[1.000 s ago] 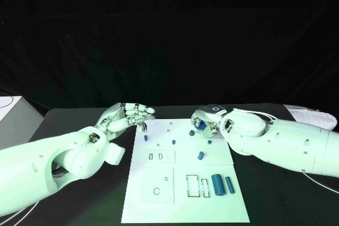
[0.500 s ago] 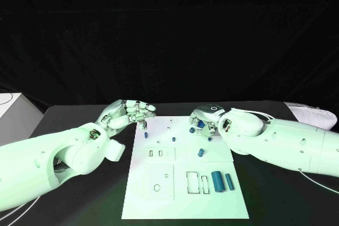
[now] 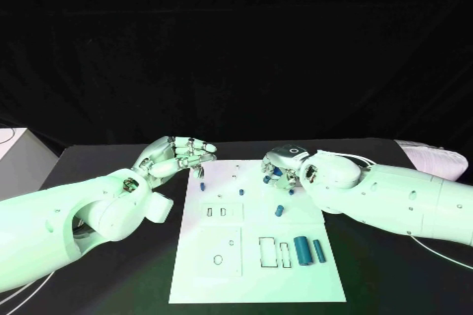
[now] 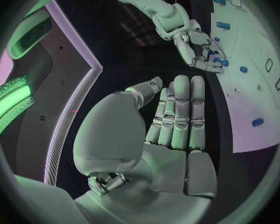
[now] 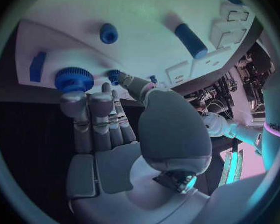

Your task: Assemble the parts on the task board

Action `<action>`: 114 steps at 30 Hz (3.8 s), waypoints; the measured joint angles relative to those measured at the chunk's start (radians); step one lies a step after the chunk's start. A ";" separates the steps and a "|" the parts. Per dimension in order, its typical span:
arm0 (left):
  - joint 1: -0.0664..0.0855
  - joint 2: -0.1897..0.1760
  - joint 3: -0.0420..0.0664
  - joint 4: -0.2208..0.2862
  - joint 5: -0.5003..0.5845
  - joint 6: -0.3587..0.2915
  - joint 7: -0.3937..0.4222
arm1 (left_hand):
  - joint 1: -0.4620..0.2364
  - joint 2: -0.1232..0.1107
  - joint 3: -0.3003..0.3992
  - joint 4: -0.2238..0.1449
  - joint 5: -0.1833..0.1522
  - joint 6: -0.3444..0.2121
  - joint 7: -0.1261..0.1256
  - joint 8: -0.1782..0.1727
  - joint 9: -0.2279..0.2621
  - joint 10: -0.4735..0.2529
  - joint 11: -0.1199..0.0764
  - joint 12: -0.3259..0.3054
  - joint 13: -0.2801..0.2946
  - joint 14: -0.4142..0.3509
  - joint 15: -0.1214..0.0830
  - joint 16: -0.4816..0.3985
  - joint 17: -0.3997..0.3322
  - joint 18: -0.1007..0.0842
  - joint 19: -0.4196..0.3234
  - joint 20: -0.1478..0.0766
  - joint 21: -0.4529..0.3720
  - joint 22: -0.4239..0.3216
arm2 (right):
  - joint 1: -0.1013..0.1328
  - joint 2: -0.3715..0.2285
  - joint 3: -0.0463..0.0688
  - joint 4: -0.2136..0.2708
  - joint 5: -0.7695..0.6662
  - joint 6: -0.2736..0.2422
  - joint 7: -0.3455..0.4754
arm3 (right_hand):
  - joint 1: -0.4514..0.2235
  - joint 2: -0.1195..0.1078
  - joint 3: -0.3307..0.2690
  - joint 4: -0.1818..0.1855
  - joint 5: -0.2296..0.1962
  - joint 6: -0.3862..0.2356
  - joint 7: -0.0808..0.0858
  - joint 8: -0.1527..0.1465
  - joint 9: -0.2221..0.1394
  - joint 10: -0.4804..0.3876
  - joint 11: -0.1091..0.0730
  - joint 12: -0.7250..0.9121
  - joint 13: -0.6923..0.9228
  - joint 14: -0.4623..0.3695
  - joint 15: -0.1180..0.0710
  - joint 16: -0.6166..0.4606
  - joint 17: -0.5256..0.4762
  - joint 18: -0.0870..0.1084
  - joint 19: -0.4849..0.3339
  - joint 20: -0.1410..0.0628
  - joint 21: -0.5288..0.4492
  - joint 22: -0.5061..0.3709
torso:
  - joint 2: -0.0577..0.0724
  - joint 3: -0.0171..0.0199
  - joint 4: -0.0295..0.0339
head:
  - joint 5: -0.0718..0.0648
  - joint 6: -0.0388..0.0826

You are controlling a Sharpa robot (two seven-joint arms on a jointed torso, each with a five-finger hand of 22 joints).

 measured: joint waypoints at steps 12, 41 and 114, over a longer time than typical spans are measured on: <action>0.001 -0.001 0.001 0.001 -0.002 0.005 0.000 | -0.004 0.004 0.003 0.003 0.000 -0.002 0.002 -0.005 0.000 -0.003 0.003 -0.004 0.000 0.000 0.000 -0.004 0.001 0.000 0.000 0.000 0.000 0.000 | -0.002 0.011 0.000 -0.014 0.000 0.000 -0.003 | 0.000 0.000 0.007 0.012 0.000 0.009 -0.001 -0.004 0.006 0.006 0.001 0.000 0.001 0.000 0.000 0.026 0.017 0.000 0.000 0.000 0.006 0.016 | 0.000 0.0012 0.0012 | 0.005 -0.006; 0.001 0.002 0.001 -0.001 -0.002 0.010 0.000 | -0.008 0.008 0.005 0.006 0.000 -0.004 0.003 -0.005 0.003 -0.003 0.003 -0.004 0.001 -0.004 0.004 -0.004 0.002 0.000 0.004 0.004 0.000 0.000 | -0.017 0.031 0.001 -0.034 0.000 0.005 -0.013 | 0.024 0.024 0.028 0.033 -0.027 0.062 -0.018 0.037 0.047 0.099 -0.023 0.011 0.015 -0.004 -0.011 0.066 0.025 0.000 0.018 -0.011 0.021 0.051 | 0.000 0.0012 0.0007 | 0.009 -0.012; 0.004 0.005 0.001 -0.014 0.004 0.009 -0.018 | -0.012 0.012 0.016 0.011 0.000 -0.011 0.003 -0.005 0.006 -0.011 0.003 -0.004 0.004 -0.011 0.004 -0.015 0.003 0.000 0.003 0.003 0.000 -0.003 | 0.010 0.179 0.006 -0.151 0.021 -0.148 -0.085 | 0.012 0.067 0.052 0.072 -0.031 0.075 -0.032 0.072 0.070 0.132 -0.035 0.012 0.027 -0.011 -0.022 0.073 0.008 0.000 0.020 -0.024 0.017 0.077 | 0.011 -0.0054 0.0142 | -0.001 0.005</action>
